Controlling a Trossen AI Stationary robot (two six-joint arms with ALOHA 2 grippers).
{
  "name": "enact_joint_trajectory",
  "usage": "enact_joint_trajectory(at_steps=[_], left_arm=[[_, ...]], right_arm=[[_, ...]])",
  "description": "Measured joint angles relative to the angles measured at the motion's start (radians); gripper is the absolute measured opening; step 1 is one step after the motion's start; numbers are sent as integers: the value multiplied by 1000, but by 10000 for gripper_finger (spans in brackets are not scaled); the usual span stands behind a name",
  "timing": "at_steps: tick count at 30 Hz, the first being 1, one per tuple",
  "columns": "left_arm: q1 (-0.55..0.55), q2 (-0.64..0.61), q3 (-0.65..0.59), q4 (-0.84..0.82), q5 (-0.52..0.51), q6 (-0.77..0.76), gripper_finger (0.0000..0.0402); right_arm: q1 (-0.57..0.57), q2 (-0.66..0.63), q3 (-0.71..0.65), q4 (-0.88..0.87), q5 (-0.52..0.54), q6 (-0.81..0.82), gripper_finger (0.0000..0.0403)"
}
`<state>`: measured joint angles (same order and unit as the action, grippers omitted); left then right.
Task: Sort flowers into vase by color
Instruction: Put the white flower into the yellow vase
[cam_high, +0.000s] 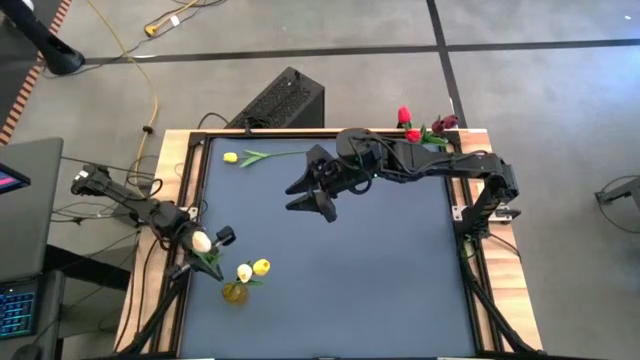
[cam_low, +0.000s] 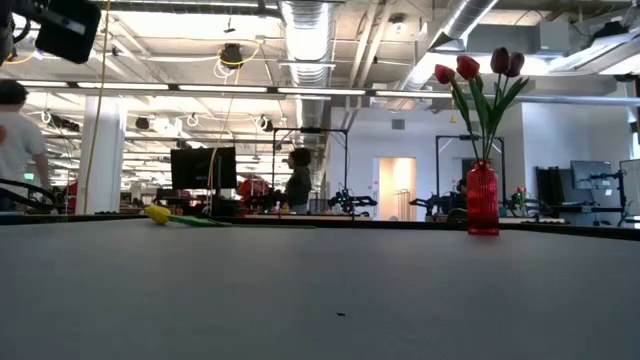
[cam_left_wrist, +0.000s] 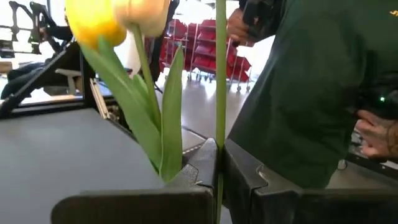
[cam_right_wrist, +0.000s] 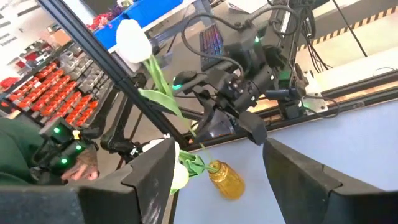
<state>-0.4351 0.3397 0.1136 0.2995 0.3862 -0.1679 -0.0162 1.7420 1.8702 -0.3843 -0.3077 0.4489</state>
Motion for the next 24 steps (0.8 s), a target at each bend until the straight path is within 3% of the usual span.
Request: enact_joint_trajectory(at_steps=[13, 20, 24], left_arm=[[0, 0, -50, -35, -20, -16, 0], [0, 0, -50, -65, -138, -108, 0], [0, 0, -50, -81, -126, -119, 13]], right_arm=[[-13, 0, 0, -5, 0, 33, 270], [-19, 0, 0, -11, 0, 34, 270], [-20, 0, 0, -32, 0, 33, 270]])
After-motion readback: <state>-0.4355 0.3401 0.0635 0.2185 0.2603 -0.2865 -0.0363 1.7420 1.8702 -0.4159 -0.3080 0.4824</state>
